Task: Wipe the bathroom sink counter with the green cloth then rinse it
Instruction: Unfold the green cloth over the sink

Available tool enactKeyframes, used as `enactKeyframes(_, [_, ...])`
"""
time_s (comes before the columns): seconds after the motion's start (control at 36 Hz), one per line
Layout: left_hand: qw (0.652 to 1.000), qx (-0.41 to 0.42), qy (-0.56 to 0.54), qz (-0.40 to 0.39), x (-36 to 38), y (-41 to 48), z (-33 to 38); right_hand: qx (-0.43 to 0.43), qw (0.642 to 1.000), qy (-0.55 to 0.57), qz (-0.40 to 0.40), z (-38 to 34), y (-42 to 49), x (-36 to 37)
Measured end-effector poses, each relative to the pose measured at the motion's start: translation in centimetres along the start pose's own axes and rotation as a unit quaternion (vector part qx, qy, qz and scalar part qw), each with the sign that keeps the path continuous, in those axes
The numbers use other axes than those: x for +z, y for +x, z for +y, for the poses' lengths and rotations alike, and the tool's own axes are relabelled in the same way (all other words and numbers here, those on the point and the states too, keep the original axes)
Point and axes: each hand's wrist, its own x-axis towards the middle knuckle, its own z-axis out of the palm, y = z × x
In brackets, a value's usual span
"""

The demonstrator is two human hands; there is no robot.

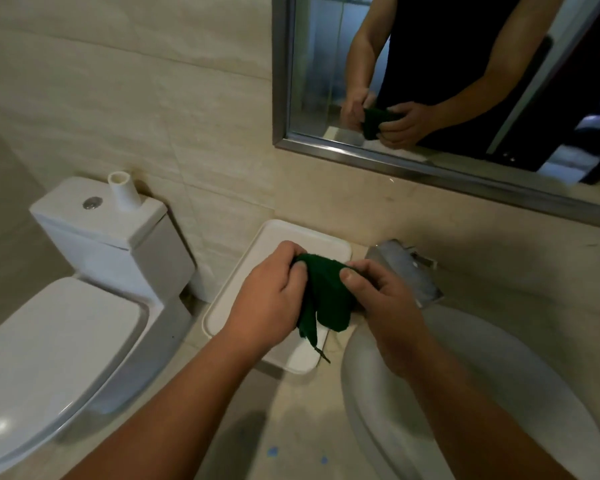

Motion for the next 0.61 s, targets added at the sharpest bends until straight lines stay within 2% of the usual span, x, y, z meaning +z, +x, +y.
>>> enactKeyframes(0.11, [0.983, -0.052, -0.175, 0.023, 2.3, -0.3, 1.0, 0.035, 0.98, 0.178, -0.077, 0.6, -1.2, -2.8])
enactKeyframes(0.19, [0.953, -0.121, -0.278, 0.016, 4.2, -0.6, 1.6, 0.018, 0.967, 0.225, -0.121, 1.2, -2.4, -4.7])
enactKeyframes(0.25, [0.931, -0.153, -0.332, -0.003, 5.4, -1.5, 2.3, 0.003, 0.963, 0.246, -0.107, 1.3, -3.3, -5.6])
enactKeyframes(0.33, [0.933, -0.151, -0.324, -0.036, 7.4, -3.3, 3.0, -0.005, 0.957, 0.282, -0.062, 1.6, -5.0, -7.0])
enactKeyframes(0.5, [0.972, -0.041, -0.214, -0.087, 11.1, -9.1, 4.5, -0.028, 0.953, 0.299, -0.027, 2.5, -10.9, -9.5])
enactKeyframes(0.61, [0.965, 0.016, -0.247, -0.082, 12.9, -16.0, 6.5, -0.007, 0.952, 0.302, 0.039, 3.2, -17.9, -10.7])
